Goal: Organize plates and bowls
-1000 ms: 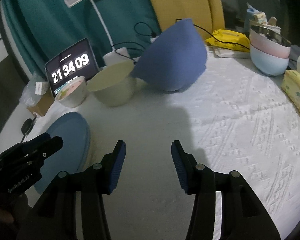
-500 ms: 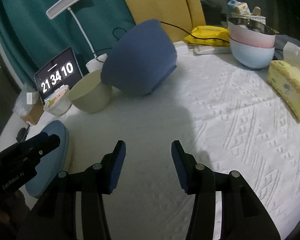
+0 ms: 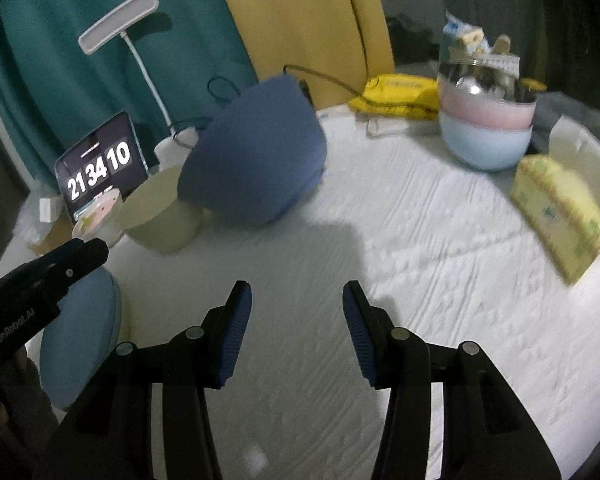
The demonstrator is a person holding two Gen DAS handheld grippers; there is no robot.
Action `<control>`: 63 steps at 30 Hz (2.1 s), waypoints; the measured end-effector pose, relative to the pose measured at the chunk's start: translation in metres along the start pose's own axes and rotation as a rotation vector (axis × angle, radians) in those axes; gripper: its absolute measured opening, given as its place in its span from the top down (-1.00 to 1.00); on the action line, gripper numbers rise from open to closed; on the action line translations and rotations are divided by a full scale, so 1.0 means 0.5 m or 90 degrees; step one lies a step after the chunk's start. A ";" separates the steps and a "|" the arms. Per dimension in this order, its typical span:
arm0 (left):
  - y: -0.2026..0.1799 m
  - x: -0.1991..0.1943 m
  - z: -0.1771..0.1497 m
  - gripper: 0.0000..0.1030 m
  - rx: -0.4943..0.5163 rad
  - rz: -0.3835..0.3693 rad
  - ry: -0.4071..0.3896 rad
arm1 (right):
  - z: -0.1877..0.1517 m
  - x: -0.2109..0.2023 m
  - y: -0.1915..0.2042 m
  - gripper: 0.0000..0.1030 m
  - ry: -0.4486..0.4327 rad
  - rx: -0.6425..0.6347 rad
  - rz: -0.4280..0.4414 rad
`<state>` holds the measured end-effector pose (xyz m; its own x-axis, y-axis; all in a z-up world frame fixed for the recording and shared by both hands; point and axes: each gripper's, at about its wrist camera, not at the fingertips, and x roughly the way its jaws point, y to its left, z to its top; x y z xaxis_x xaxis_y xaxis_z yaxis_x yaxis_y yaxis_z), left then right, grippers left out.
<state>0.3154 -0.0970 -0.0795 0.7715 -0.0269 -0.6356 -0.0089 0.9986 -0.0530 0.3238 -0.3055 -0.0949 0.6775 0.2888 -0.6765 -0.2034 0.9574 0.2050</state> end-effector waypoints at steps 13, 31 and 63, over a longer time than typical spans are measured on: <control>0.008 0.038 0.070 0.12 -0.013 -0.042 -0.035 | 0.163 -0.013 0.017 -0.22 -0.116 -0.015 -0.051; -0.019 0.099 0.078 0.12 0.012 -0.062 -0.010 | 0.146 0.120 -0.023 -0.23 0.015 0.002 -0.119; -0.139 0.133 0.012 0.41 0.086 -0.042 0.073 | 0.035 0.092 -0.112 0.77 0.030 0.085 -0.017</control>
<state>0.3710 -0.1680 -0.1136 0.6901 -0.0900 -0.7181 0.1313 0.9913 0.0019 0.3789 -0.3458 -0.1252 0.6468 0.2664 -0.7146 -0.0883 0.9569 0.2768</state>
